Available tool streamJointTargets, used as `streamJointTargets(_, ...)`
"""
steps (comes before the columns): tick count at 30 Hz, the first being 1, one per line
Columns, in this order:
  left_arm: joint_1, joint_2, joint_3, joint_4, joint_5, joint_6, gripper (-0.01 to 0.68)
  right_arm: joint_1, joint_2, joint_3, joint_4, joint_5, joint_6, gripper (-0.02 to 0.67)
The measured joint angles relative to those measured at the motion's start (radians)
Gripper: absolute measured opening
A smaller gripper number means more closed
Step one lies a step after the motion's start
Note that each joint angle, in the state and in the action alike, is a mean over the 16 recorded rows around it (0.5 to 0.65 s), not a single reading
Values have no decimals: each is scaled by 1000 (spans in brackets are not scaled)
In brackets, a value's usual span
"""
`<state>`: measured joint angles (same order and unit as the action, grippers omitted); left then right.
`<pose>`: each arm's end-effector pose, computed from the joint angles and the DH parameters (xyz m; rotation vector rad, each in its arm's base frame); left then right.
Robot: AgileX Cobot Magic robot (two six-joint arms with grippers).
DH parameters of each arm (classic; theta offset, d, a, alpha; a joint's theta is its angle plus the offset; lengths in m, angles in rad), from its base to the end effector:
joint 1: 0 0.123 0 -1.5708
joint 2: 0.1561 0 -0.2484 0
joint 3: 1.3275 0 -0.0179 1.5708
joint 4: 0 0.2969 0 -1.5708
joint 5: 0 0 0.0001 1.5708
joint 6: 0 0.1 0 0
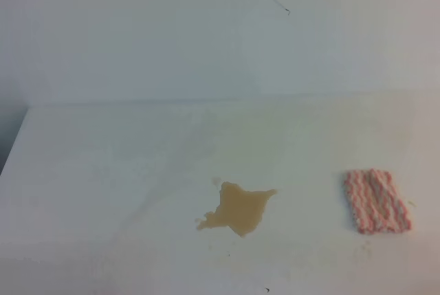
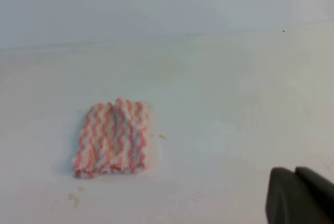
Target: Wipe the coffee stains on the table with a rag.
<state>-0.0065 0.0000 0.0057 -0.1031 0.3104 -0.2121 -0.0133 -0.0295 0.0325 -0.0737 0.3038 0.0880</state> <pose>0.1464 -0.0041 0.1810 -0.2508 1.7877 -0.2544 0.1455 -0.0041 0.1754 0.0435 1.7891 -0.0166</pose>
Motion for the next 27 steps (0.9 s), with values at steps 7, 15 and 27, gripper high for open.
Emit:
streamJointTargets(7,0,-2,0,0,0,0,-1,0,0,0,-67,0,-1,-4)
streamJointTargets(15,0,-3,3,0,0,0,-1,0,0,0,-161,1,-2,-4)
streamJointTargets(27,0,-2,0,0,0,0,-1,0,0,0,-184,1,-1,-4)
